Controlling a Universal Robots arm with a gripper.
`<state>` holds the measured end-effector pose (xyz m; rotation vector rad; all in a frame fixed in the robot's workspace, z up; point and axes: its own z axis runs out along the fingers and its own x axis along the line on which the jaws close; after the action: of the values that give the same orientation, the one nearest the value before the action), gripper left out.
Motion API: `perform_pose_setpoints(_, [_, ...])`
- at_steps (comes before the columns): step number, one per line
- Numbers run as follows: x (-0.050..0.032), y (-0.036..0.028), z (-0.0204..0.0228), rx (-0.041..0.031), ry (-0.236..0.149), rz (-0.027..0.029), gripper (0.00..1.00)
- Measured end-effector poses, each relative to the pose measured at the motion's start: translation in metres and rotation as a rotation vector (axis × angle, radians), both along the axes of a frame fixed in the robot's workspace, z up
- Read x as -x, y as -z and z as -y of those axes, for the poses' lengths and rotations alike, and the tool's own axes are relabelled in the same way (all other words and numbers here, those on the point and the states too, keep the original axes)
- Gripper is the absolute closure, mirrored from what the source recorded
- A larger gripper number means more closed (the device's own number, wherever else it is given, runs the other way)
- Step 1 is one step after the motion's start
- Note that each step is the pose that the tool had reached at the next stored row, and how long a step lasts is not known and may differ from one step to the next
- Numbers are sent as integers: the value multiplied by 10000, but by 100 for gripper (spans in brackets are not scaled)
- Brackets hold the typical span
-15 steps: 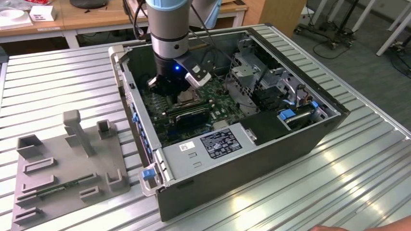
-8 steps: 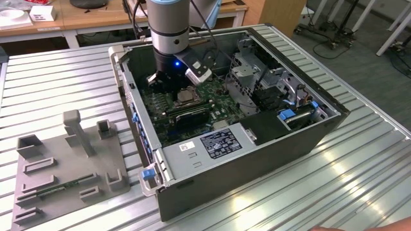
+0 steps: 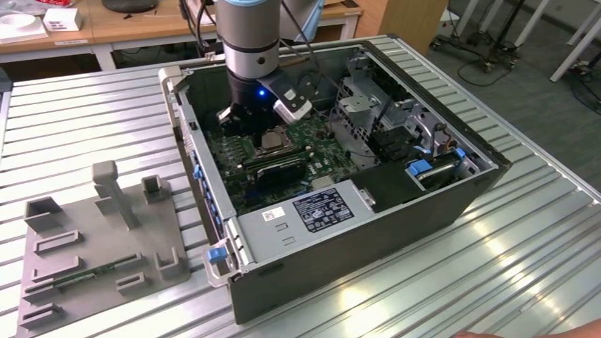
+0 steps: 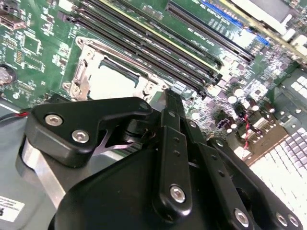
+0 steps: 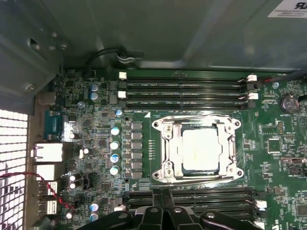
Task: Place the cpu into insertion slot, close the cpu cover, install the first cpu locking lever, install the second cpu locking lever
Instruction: 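Install the second cpu locking lever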
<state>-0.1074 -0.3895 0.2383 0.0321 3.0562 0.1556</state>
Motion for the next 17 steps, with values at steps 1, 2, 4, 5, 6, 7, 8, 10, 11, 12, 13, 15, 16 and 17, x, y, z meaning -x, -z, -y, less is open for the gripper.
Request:
perform_pose_setpoints(1, [-23, 1, 0, 0, 9, 0, 89])
perform_pose_setpoints(2, [-46, 3, 0, 0, 15, 0, 89])
perform_pose_setpoints(4, [-94, 7, 0, 0, 29, 1, 89])
perform_pose_setpoints(5, [-117, 9, 0, 1, 39, 0, 89])
perform_pose_setpoints(6, [-139, 12, 0, 0, 49, 0, 89])
perform_pose_setpoints(7, [-160, 15, 0, 0, 62, 0, 89])
perform_pose_setpoints(8, [-183, 19, -1, 0, 76, 1, 89])
perform_pose_setpoints(10, [-227, 27, -4, -1, 107, 1, 89])
perform_pose_setpoints(11, [-250, 31, -6, 0, 121, 0, 89])
perform_pose_setpoints(12, [-272, 35, -8, 0, 135, 0, 89])
perform_pose_setpoints(13, [-292, 40, -11, 0, 148, 0, 89])
perform_pose_setpoints(15, [-331, 52, -16, -2, 174, 1, 89])
perform_pose_setpoints(16, [-349, 57, -21, -1, 184, 1, 89])
perform_pose_setpoints(17, [-363, 62, -30, -1, 191, 0, 89])
